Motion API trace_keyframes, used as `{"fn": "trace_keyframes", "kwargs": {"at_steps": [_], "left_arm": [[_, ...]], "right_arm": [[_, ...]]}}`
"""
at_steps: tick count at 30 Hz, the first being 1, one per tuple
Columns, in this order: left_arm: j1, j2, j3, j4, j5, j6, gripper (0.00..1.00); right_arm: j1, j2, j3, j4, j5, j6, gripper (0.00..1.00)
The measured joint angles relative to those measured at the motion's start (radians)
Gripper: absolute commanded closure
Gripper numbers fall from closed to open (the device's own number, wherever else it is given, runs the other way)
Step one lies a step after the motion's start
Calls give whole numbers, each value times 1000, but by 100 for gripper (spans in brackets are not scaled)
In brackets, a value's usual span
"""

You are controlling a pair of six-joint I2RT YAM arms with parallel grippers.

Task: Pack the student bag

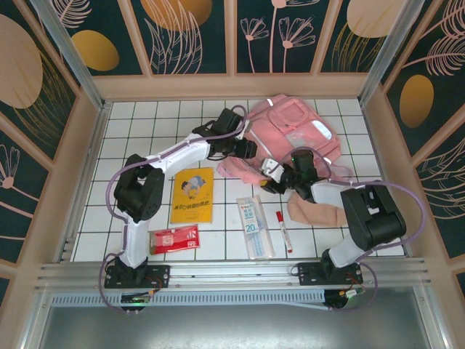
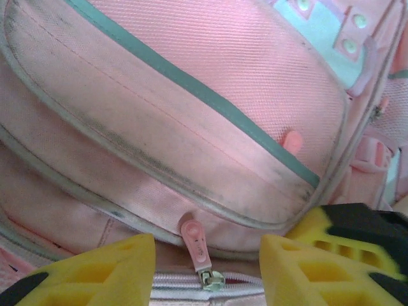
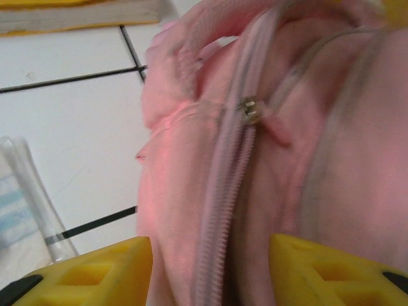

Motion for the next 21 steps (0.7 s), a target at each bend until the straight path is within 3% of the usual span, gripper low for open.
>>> {"fn": "trace_keyframes", "kwargs": {"at_steps": [6, 11, 15, 21], "left_arm": [[-54, 124, 133, -135, -82, -17, 54], [-83, 217, 237, -242, -162, -34, 56], [-88, 255, 304, -310, -203, -53, 61], [-89, 288, 340, -364, -262, -79, 78]], "right_arm": [[-100, -147, -59, 136, -1, 101, 48], [-113, -188, -60, 169, -6, 113, 48], [-106, -183, -60, 160, -11, 106, 48], [-97, -180, -60, 158, -10, 93, 48]]}}
